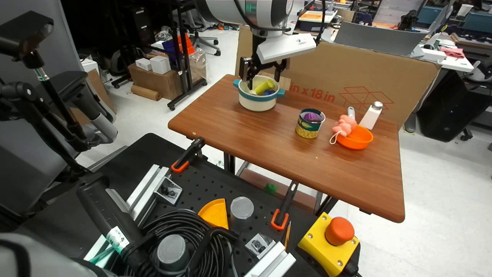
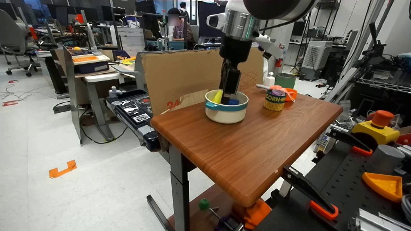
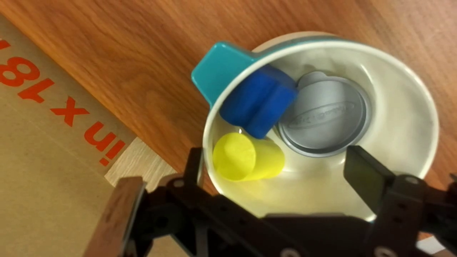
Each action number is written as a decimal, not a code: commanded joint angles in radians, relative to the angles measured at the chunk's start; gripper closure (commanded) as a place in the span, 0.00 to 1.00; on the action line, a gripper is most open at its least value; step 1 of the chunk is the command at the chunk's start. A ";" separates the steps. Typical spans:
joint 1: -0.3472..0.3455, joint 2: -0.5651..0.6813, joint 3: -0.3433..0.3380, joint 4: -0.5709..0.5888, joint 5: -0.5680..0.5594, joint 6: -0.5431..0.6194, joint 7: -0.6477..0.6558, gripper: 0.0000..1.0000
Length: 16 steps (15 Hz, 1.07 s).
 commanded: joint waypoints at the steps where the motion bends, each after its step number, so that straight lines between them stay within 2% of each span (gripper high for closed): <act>1: -0.001 -0.002 0.002 -0.001 -0.027 0.014 0.025 0.00; 7: 0.007 -0.012 -0.005 -0.009 -0.033 0.034 0.039 0.00; 12: -0.037 -0.031 0.061 -0.016 0.028 -0.020 -0.004 0.00; 16: -0.029 -0.027 0.057 -0.013 0.013 -0.016 0.018 0.00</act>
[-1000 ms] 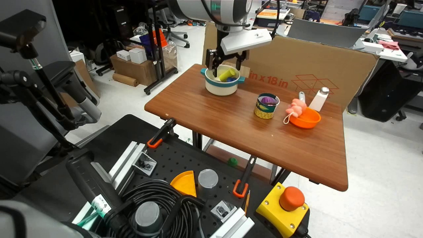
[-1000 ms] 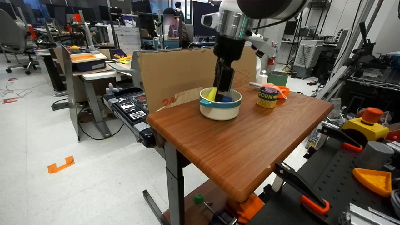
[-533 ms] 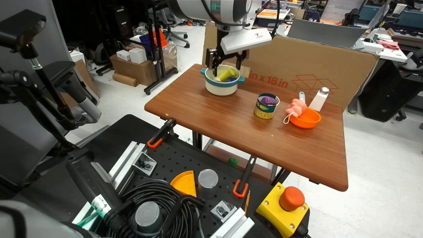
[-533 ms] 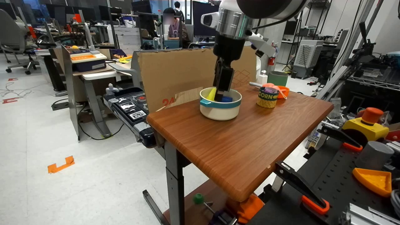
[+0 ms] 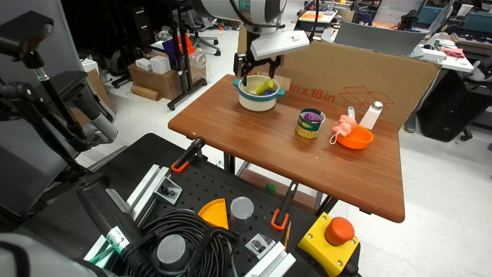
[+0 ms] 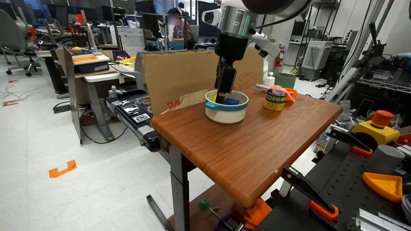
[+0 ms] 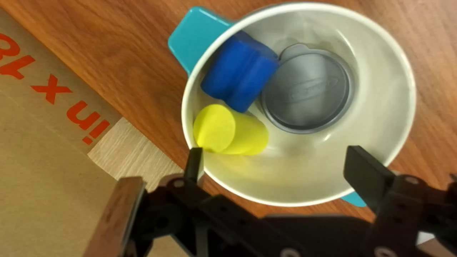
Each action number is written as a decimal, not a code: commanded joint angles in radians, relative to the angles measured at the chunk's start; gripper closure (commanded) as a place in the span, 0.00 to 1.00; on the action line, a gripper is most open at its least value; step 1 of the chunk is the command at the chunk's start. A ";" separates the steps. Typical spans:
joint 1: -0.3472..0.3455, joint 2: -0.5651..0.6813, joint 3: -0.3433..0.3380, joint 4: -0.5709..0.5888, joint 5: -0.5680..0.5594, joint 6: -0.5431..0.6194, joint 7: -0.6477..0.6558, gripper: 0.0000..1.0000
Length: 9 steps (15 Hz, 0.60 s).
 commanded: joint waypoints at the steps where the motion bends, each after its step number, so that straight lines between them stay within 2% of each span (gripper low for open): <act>1: -0.011 -0.017 0.008 -0.010 0.003 -0.017 0.013 0.00; 9: -0.024 -0.014 0.012 -0.007 0.007 -0.025 0.012 0.00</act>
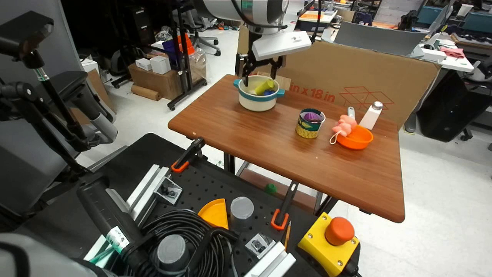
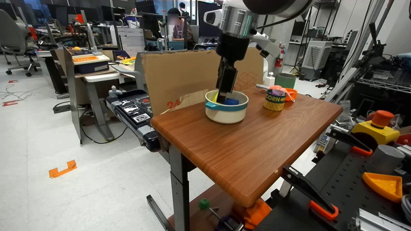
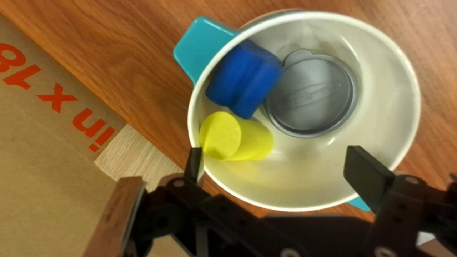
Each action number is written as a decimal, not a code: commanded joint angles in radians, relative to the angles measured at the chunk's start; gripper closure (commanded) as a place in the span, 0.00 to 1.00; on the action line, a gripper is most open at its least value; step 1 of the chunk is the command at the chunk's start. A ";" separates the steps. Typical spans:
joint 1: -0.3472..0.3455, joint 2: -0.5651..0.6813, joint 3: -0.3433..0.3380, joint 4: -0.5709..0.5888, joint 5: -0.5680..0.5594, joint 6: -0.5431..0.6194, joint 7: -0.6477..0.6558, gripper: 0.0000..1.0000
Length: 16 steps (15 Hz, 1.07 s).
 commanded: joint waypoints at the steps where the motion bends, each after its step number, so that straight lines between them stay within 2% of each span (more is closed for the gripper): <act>1: -0.017 -0.014 0.013 -0.007 0.007 -0.025 -0.001 0.00; 16: -0.028 -0.005 0.017 0.002 0.019 -0.077 -0.017 0.00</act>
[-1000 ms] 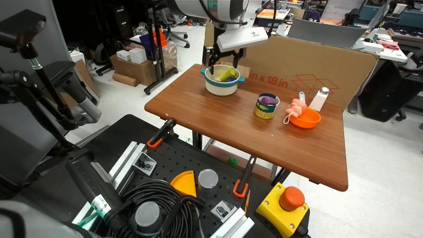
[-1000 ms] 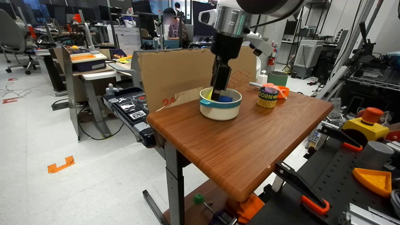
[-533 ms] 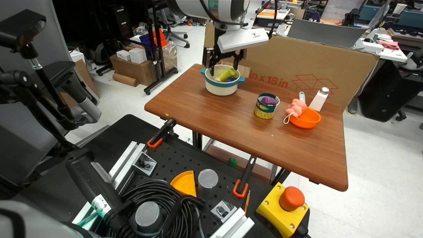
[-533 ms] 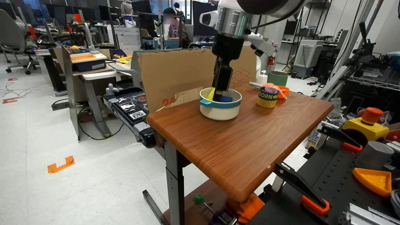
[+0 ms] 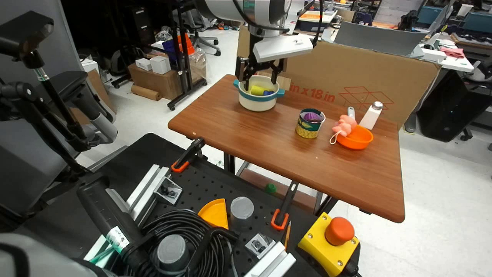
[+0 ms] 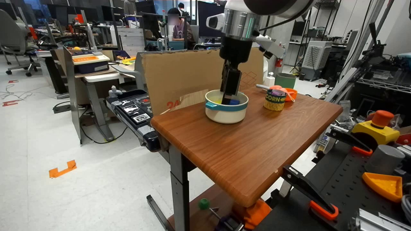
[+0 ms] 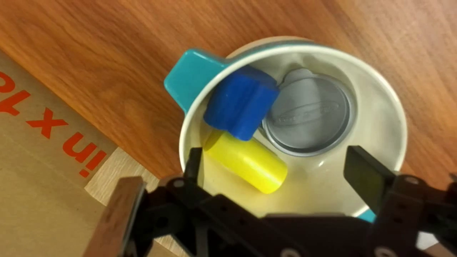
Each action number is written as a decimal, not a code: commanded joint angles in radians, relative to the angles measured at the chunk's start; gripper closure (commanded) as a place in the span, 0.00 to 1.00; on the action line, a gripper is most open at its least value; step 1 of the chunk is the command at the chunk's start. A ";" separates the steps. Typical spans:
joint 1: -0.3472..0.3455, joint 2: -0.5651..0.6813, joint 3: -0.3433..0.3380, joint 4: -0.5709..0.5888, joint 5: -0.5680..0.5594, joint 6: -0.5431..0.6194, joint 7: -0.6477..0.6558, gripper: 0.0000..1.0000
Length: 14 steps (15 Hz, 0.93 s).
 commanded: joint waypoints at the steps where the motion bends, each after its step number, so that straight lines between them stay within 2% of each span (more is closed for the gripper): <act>1: -0.018 -0.004 0.017 0.006 0.018 -0.030 -0.015 0.00; 5: -0.014 -0.004 0.012 0.007 0.013 -0.042 -0.014 0.00; 14: 0.000 0.032 -0.008 0.062 0.010 -0.189 0.001 0.00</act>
